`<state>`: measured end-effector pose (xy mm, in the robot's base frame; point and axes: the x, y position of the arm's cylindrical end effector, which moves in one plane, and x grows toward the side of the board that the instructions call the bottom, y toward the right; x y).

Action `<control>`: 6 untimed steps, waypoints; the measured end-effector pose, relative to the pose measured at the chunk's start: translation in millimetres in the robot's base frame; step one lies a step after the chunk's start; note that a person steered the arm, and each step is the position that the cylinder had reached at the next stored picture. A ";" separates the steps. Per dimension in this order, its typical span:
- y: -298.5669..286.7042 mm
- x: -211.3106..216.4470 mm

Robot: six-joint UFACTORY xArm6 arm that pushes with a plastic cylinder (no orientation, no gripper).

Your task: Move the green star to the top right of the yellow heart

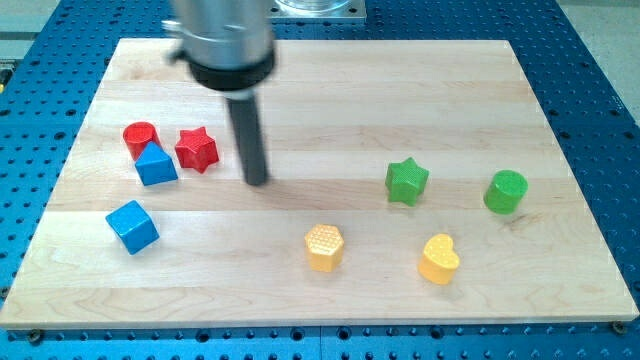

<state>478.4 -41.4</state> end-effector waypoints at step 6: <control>-170.4 80.1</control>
<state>558.5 -211.8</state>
